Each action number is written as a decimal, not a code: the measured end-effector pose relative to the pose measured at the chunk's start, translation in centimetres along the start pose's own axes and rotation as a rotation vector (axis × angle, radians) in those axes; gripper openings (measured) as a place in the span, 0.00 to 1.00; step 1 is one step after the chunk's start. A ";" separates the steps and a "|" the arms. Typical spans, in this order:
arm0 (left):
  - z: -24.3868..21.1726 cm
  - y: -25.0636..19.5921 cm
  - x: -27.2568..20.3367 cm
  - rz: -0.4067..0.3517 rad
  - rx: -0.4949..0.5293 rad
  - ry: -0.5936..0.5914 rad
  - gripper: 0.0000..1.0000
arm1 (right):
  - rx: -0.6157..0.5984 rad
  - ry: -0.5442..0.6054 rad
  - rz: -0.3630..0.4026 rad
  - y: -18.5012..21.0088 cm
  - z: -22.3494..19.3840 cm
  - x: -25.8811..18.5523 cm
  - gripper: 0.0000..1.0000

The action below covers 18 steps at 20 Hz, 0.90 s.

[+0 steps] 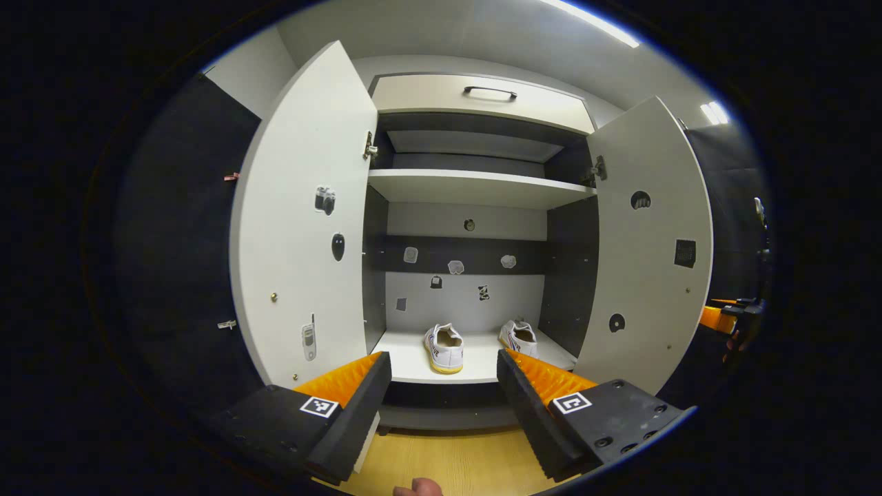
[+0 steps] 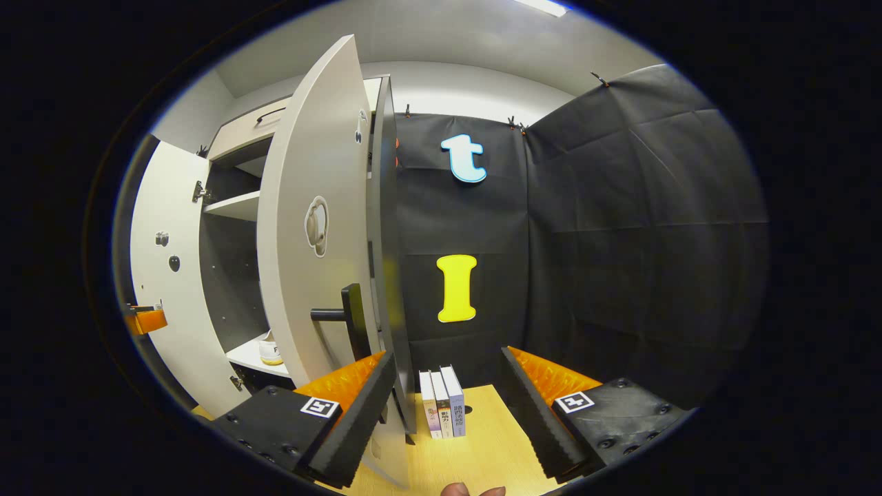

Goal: Grab one shoe with the right hand and put it into the shoe cabinet, grab the other shoe with the left hand and put it into the shoe cabinet; then close the right door with the right hand and the left door with the left hand.

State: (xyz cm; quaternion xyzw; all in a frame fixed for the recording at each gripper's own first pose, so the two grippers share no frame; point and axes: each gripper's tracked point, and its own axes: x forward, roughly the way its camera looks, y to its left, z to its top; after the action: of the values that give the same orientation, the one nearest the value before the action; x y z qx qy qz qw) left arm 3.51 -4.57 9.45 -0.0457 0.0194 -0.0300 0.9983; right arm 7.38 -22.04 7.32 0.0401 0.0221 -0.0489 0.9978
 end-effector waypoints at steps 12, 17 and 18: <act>-1.7 8.1 -4.6 0.062 -0.004 0.037 0.96 | 0.007 -0.018 0.031 8.1 -0.5 -1.6 0.96; -1.5 11.0 -5.5 0.094 -0.009 0.027 0.96 | 0.033 -0.010 0.181 17.3 -1.2 -1.5 0.96; -1.5 11.5 -5.6 0.099 -0.011 0.028 0.96 | 0.034 0.001 0.206 19.0 -1.5 -1.6 0.97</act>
State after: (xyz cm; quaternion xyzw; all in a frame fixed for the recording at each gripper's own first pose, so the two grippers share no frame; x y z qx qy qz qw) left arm -1.45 7.04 7.09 -0.0496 0.0356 0.0187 0.9980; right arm 7.66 -2.90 7.38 0.0594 0.0173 0.0537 0.9966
